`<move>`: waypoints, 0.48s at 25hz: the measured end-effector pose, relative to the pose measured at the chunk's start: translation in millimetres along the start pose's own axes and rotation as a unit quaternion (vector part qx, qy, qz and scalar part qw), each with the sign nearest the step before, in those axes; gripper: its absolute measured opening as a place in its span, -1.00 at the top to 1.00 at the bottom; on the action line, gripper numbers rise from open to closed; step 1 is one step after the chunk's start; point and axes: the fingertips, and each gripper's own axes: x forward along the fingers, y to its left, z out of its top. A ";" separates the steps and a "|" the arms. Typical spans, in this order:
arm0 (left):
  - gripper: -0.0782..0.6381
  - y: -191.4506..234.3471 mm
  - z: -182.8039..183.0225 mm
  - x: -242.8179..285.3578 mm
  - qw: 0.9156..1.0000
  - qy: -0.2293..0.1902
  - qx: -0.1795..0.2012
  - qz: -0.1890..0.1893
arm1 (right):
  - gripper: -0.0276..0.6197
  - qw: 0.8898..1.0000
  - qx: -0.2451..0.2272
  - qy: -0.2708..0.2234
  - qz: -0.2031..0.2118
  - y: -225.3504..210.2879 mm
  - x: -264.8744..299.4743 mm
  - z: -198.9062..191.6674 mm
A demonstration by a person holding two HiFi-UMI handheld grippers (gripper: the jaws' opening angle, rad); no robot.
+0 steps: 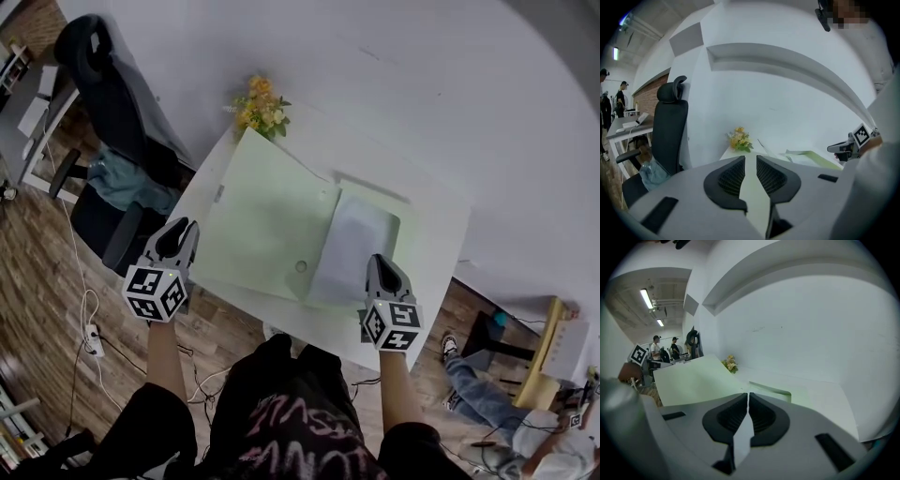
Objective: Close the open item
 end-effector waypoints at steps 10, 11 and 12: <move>0.60 -67.0 36.5 1.6 0.996 -0.050 -0.010 -0.080 | 0.83 1.000 0.015 -0.018 0.001 -24.0 -17.3 -1.0; 0.61 -73.8 40.8 1.1 0.995 -0.055 -0.010 -0.084 | 0.83 1.000 0.015 -0.019 0.003 -27.5 -18.9 -0.2; 0.61 -80.2 45.1 0.5 0.994 -0.060 -0.006 -0.086 | 0.83 1.000 0.015 -0.021 0.005 -31.2 -20.1 0.7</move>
